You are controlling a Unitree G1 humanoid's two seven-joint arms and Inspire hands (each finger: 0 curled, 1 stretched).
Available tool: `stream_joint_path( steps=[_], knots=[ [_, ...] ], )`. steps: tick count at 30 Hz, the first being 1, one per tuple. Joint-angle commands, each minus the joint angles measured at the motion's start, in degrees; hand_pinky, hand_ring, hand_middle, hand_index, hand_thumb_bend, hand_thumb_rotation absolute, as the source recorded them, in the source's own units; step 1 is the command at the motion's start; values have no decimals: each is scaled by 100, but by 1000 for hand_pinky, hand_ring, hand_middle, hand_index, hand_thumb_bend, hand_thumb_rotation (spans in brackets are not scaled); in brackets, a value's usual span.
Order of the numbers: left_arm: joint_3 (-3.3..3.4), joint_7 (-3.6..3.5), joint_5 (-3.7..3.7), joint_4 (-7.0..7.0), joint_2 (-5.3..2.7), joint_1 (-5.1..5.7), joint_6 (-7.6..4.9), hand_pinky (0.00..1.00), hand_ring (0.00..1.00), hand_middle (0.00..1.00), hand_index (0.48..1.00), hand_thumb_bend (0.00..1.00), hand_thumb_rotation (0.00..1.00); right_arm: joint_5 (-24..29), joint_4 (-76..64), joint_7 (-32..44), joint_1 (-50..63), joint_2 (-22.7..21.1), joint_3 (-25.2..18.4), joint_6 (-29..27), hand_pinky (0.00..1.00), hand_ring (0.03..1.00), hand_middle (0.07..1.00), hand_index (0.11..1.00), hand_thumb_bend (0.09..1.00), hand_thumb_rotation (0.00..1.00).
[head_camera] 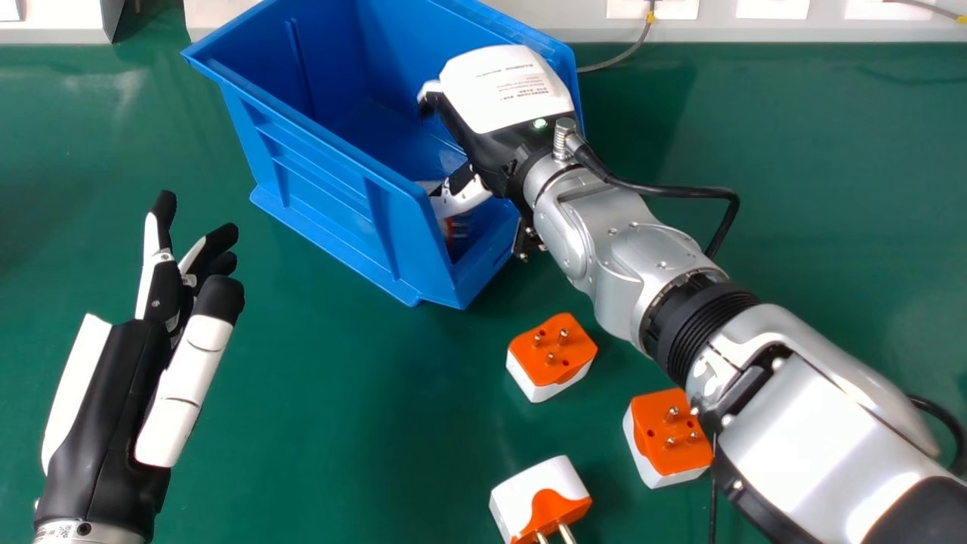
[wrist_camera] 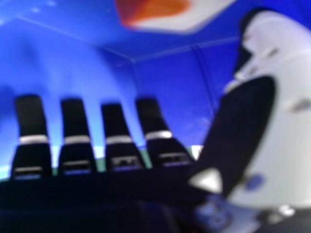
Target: Pick all objects and put in blue box
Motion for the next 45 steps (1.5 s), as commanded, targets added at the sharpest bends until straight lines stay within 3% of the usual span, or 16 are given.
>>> stream_joint_path(
  steps=[1,10,19,25,29,35,45],
  knots=[
    [3,9,42,-21,27,-32,-61,861,934,942,953,759,1000,34,-119,-110,-69,-58,-77,-9,721,879,928,882,442,476],
    [-28,19,94,127,37,-197,-62,860,934,941,953,740,1000,81,-201,-117,-69,-154,-173,-104,740,890,934,895,425,471],
    [-48,52,184,611,53,-614,-162,860,934,941,953,734,1000,140,-433,-421,94,-480,-290,-486,762,896,935,894,389,426],
    [-59,70,209,880,72,-873,-160,862,935,942,953,729,1000,275,-689,-464,172,-726,-490,-684,769,899,939,906,357,401],
    [-96,105,231,916,61,-1016,-66,862,935,942,954,725,1000,431,-1256,-493,432,-908,-776,-689,770,898,940,909,345,384],
    [-118,121,244,1058,66,-1212,-30,864,937,944,955,711,1000,351,-2453,-421,958,-1360,-979,-649,768,897,939,904,337,358],
    [-125,67,141,1279,118,-1462,2,880,947,961,968,642,1000,139,-5686,234,2465,-2511,-1608,-470,758,890,933,905,324,297]
  ],
)
